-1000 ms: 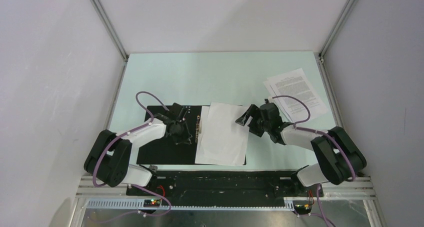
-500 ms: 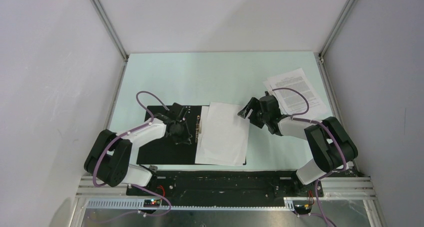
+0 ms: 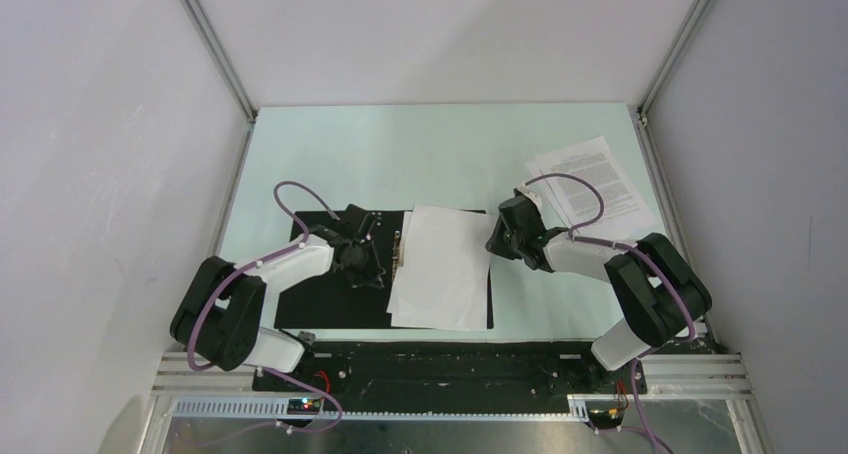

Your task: Put the files into the folder

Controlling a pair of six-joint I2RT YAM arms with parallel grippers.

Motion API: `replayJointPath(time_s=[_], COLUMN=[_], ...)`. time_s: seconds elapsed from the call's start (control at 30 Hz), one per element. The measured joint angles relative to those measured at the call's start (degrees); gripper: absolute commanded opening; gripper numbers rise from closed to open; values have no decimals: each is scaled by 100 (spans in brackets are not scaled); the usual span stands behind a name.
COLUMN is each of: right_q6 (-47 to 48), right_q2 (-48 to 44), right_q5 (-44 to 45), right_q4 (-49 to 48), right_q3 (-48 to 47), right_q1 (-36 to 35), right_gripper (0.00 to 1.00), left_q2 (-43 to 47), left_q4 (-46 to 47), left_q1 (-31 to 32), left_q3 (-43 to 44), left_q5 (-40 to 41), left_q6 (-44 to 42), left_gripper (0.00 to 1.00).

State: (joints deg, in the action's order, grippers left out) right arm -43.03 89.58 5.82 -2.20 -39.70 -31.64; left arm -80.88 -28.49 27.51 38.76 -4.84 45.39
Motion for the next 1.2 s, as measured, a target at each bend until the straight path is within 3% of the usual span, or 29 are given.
replayJointPath(time_s=[0.13,0.33,0.4,0.57,0.63,0.93,1.2], right_q6=[94,216,273,398,422,404,389], right_q2=[2,0,-4,-57,-90,-122,452], right_q5=[205,328,352,352,321,61,-31], right_q4=[205,328,345,448,463,450,341], right_q3=[-50,-92,-96,-127,-146,-216,-789], right_q1=[-168,-229,-238,-256,-267,107,457], right_gripper=[14,13,18,51,59,74,77], left_q2=[0,0,0,0,4,90,107], left_q4=[0,0,0,2,2,-90,-208], left_q1=[0,0,0,2,11,203,466], left_q3=[0,0,0,2,4,4,15], left_q5=[-4,-4,-4,-26,-31,-28,-17], left_q6=[2,2,2,-50,-101,-358,-492], left_gripper=[0,0,0,3,7,10,11])
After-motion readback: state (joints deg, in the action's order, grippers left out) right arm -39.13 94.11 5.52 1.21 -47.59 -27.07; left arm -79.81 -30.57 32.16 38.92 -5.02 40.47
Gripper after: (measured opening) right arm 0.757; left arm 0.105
